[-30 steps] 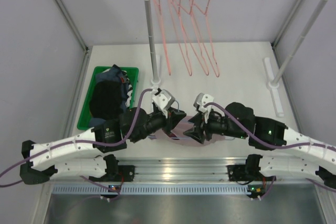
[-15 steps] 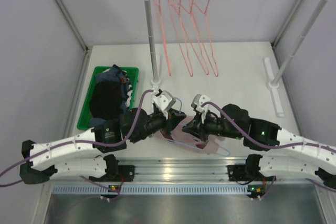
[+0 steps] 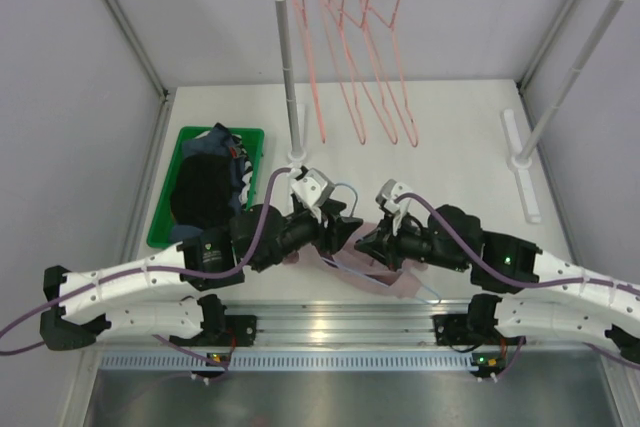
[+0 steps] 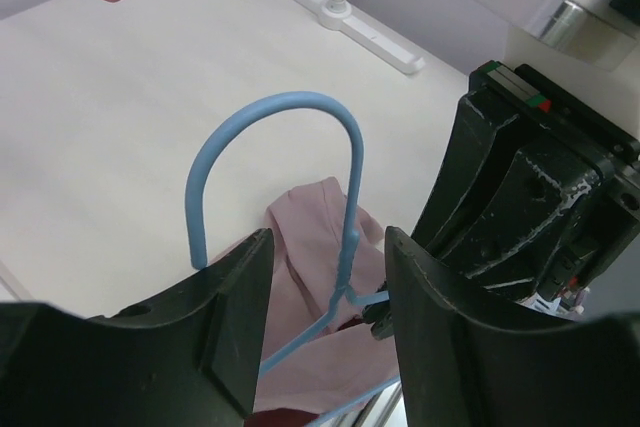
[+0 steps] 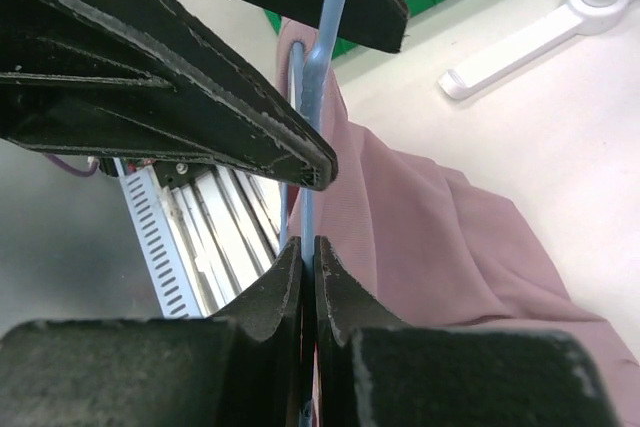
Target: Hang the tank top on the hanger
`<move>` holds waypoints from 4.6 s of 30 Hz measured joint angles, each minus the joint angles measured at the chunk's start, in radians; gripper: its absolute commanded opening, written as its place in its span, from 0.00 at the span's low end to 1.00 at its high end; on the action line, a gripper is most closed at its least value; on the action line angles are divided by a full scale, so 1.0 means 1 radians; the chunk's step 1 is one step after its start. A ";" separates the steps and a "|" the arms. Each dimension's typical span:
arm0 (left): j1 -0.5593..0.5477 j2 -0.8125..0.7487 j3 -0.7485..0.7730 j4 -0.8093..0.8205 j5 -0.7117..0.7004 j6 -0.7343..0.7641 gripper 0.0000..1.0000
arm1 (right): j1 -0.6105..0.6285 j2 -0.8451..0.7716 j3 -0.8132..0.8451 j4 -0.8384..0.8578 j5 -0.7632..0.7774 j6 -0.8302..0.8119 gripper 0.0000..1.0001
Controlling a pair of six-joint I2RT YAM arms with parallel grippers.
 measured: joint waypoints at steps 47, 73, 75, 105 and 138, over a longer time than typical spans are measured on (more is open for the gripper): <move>0.000 -0.149 0.001 0.033 0.030 0.031 0.53 | -0.192 -0.205 -0.020 -0.339 0.486 0.298 0.00; 0.000 -0.020 0.101 -0.049 -0.104 0.040 0.56 | -1.236 0.147 0.513 -0.346 -0.286 0.047 0.00; 0.003 0.009 0.121 -0.067 -0.132 0.037 0.56 | -1.238 0.164 0.577 -0.367 -0.285 0.034 0.00; 0.292 0.175 0.236 -0.213 0.212 -0.051 0.55 | -1.420 0.654 1.389 -0.627 -0.220 -0.048 0.00; 0.353 0.255 0.297 -0.256 0.296 -0.031 0.55 | -1.532 0.764 1.292 -0.555 -0.341 -0.069 0.30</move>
